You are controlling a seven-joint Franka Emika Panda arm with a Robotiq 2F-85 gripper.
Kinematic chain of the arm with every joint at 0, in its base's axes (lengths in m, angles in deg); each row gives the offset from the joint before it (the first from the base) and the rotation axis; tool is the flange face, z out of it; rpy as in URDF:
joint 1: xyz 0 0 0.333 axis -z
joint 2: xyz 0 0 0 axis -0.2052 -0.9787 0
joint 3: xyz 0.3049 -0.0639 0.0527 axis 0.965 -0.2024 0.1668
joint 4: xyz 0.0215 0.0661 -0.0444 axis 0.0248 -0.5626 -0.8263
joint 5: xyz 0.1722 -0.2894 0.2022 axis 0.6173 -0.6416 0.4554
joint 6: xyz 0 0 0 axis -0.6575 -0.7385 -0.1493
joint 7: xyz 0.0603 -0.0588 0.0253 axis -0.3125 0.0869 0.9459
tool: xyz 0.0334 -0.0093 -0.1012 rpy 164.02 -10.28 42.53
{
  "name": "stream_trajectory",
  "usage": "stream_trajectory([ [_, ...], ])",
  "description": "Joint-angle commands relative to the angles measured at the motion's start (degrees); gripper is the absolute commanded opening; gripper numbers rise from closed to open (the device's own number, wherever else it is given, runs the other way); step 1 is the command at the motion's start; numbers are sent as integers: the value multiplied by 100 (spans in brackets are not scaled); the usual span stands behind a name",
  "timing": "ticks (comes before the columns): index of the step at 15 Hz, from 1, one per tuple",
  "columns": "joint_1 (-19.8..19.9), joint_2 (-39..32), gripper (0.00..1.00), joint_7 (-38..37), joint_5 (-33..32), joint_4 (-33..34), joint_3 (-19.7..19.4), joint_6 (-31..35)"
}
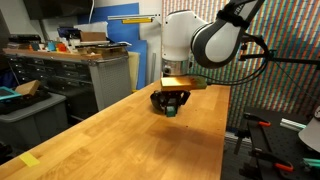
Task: Pick up the green block from the table and put it in the black bowl
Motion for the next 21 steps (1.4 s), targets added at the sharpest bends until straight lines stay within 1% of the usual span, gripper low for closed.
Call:
stream_trajectory([
  [1, 284, 436, 17, 383, -149, 22, -27, -422],
  [6, 747, 478, 17, 800, -433, 197, -166, -515],
  [8, 935, 374, 17, 1027, -516, 327, -246, -463],
  [11, 1194, 159, 17, 1514, -474, 559, -340, -311],
  [15, 1533, -237, 17, 2366, -80, 897, -313, -15],
  [21, 1819, -917, 17, 3757, 1047, 1401, -78, 333],
])
